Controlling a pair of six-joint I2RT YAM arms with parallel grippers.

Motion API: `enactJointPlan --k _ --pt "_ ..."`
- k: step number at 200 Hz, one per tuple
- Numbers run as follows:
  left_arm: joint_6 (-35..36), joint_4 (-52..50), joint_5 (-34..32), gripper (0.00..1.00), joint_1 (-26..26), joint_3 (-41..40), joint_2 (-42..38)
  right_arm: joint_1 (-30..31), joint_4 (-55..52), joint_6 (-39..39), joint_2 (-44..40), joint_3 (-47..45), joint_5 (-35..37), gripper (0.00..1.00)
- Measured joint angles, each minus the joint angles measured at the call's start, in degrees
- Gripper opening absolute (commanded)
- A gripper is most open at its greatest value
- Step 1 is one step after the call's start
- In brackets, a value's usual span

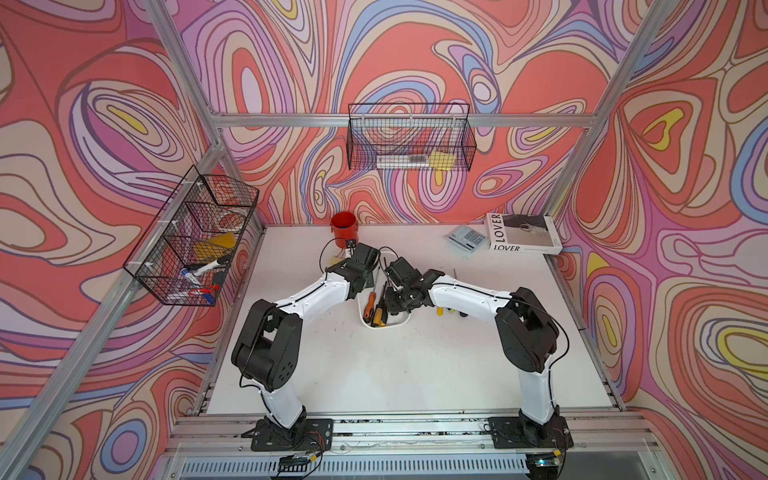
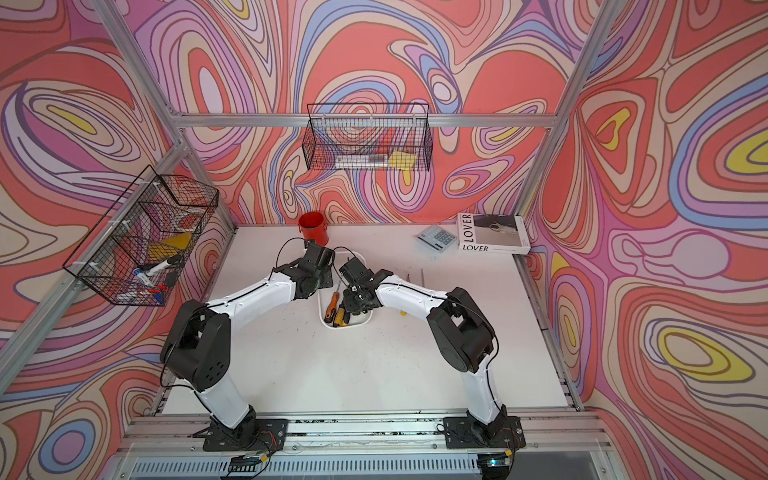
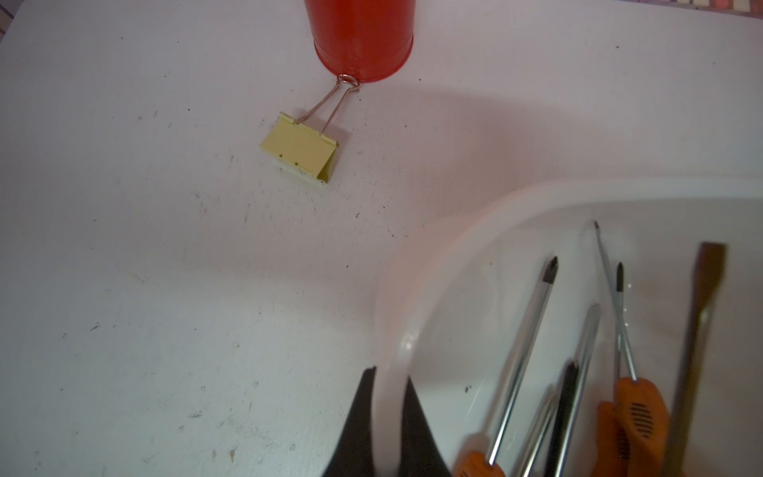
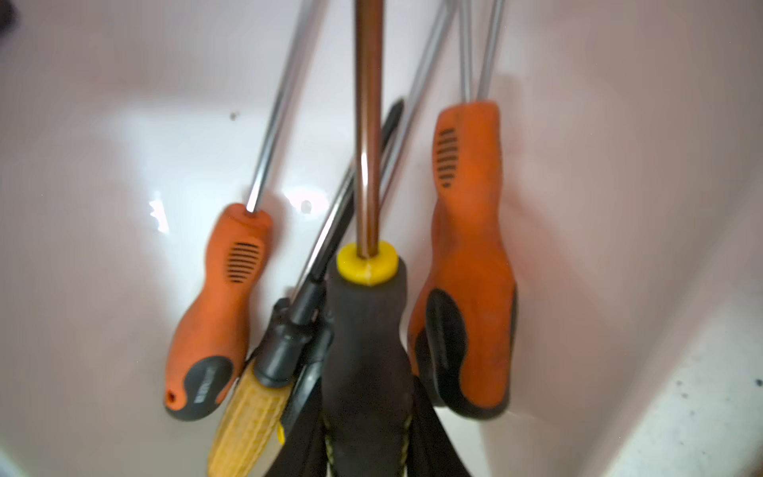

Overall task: Take out the screwdriver from the storage box
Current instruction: Pick up the screwdriver from the storage box, then place the screwdriver at the center of the board.

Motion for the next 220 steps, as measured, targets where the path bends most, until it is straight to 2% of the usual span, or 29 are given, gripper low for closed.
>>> enactJointPlan --k 119,146,177,220 --pt "-0.02 -0.02 0.15 0.0 0.0 0.0 0.0 -1.53 -6.03 -2.82 -7.43 1.22 6.25 0.0" --pt "0.0 -0.02 0.15 0.0 0.0 0.0 0.0 -5.49 -7.76 -3.56 -10.75 1.01 7.08 0.0" --pt "0.0 -0.02 0.15 0.0 0.0 0.0 0.0 -12.94 -10.14 -4.66 -15.08 -0.94 8.7 0.0" --pt "0.0 -0.02 0.17 0.0 0.0 0.0 0.0 -19.98 -14.93 -6.71 -15.69 -3.5 11.74 0.0"
